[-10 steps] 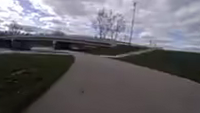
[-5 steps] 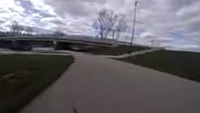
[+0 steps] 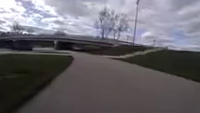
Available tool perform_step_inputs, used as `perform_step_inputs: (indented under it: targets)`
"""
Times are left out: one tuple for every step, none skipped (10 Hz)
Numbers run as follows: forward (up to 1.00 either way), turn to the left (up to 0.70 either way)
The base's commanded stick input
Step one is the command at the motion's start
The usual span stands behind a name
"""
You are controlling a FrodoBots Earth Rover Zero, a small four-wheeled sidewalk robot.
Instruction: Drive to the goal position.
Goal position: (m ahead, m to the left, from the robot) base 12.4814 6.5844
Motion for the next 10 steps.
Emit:
perform_step_inputs:
  targets:
    - [1.00, 0.00]
    - [1.00, 0.00]
    - [1.00, 0.00]
    - [1.00, 0.00]
    - [1.00, 0.00]
    - [1.00, 0.00]
    - [1.00, 0.00]
    - [1.00, 0.00]
    - [1.00, 0.00]
    - [1.00, 0.00]
